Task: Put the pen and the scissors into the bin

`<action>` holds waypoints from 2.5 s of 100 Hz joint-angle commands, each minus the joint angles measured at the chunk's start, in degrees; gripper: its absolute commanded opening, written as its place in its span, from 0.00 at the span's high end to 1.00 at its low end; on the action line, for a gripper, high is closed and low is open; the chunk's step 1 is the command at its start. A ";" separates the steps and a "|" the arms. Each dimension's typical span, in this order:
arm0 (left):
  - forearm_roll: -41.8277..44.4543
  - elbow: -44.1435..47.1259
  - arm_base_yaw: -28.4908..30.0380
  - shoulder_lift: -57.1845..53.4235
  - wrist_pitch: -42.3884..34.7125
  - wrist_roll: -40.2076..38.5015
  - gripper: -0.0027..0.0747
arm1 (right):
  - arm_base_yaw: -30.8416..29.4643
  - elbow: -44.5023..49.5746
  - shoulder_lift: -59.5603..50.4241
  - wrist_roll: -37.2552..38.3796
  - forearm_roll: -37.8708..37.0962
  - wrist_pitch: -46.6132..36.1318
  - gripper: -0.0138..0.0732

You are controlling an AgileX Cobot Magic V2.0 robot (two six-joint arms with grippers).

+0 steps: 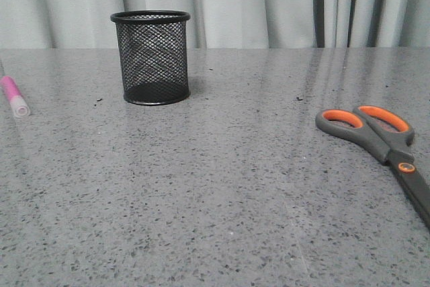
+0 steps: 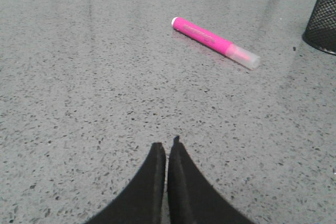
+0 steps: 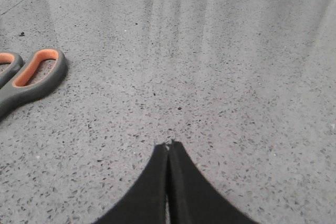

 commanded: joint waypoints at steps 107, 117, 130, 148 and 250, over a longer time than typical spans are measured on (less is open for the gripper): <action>-11.23 2.48 -0.64 -1.85 -27.31 -1.64 0.99 | -0.20 0.86 -1.04 7.12 7.37 -26.89 0.92; -18.25 2.38 -0.64 -1.85 -34.58 -1.64 0.99 | -0.20 0.86 -1.04 10.69 7.37 -28.51 0.92; -24.22 2.38 -0.64 -1.85 -43.01 -1.64 0.99 | -0.20 0.86 -1.04 11.71 7.37 -30.83 0.92; -25.89 2.38 -0.64 -1.85 -51.68 -1.64 0.99 | -0.20 0.86 -1.04 12.26 7.37 -31.25 0.92; -19.03 -27.57 -0.64 26.00 -2.77 -5.22 0.44 | 0.01 -28.49 21.25 12.42 7.37 -9.90 0.72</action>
